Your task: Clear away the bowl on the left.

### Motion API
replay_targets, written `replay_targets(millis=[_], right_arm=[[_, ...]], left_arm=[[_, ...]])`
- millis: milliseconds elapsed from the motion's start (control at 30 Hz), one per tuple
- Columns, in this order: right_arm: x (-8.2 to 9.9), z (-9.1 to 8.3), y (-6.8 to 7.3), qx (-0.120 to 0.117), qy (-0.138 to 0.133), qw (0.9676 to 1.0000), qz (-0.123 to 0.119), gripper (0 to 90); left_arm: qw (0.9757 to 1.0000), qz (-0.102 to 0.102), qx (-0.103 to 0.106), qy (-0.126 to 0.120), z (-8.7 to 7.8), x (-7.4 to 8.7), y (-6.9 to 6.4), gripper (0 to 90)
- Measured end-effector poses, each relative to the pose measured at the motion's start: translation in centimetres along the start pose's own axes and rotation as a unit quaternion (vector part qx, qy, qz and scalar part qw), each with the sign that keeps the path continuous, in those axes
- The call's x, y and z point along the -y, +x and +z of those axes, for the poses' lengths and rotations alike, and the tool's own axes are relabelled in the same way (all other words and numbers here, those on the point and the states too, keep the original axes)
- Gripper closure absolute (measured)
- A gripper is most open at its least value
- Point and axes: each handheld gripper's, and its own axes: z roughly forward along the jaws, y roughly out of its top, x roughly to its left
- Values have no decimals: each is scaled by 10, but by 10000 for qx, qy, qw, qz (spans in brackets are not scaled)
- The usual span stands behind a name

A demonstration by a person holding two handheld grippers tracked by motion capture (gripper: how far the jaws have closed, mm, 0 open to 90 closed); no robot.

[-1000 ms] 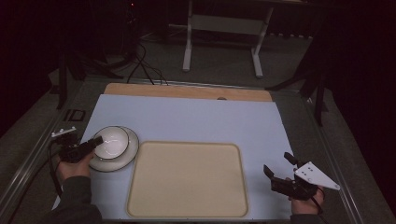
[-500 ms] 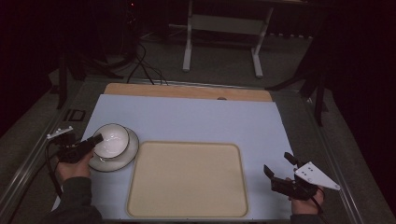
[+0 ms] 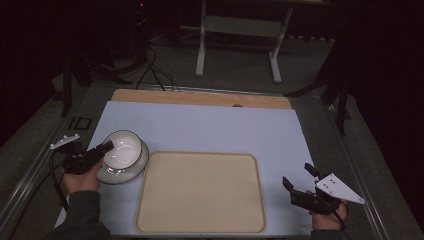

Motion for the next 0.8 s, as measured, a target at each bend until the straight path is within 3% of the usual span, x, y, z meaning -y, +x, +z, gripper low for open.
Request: replay_targets(millis=[333,800], right_arm=[[0,0,0,10,-3,10000,2,136],[0,-1,0,24,-23,10000,1,137]], left_arm=[[9997,12,206,-103,-4,-2,-10,767],[9989,202,416,-113,-6,-5,-26,764]])
